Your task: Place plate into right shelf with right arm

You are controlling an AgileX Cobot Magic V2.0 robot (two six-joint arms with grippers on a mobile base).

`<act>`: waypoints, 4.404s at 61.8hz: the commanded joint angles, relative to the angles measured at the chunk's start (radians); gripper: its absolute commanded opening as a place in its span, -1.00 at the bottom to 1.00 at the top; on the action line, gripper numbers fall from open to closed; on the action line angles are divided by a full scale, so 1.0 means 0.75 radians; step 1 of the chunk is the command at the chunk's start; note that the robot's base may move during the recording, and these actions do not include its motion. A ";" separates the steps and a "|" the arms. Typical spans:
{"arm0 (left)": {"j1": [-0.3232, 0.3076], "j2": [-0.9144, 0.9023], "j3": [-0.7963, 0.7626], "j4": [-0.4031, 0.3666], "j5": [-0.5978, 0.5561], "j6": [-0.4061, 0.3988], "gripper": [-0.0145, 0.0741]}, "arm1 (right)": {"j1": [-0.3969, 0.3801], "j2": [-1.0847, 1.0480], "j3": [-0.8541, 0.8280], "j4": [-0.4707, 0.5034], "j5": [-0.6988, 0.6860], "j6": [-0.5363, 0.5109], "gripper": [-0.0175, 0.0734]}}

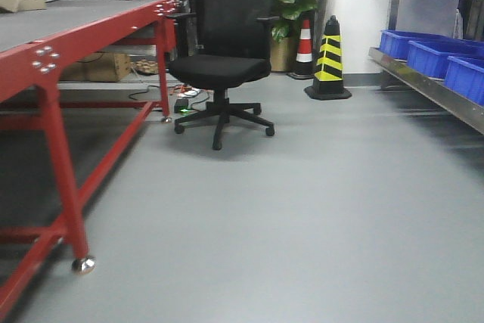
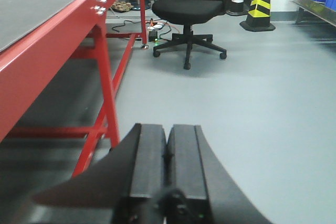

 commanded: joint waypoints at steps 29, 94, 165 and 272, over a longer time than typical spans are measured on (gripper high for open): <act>0.000 -0.009 0.010 -0.010 -0.112 -0.004 -0.78 | -0.008 0.028 -0.042 -0.024 -0.117 -0.007 -0.55; 0.000 -0.009 0.010 -0.010 -0.112 -0.004 -0.78 | -0.008 0.028 -0.042 -0.024 -0.116 -0.007 -0.55; 0.000 -0.009 0.010 -0.010 -0.112 -0.004 -0.78 | -0.008 0.028 -0.042 -0.024 -0.117 -0.007 -0.55; -0.002 -0.009 0.010 -0.010 -0.112 -0.004 -0.78 | -0.008 0.391 -0.571 -0.009 -0.137 -0.006 -0.55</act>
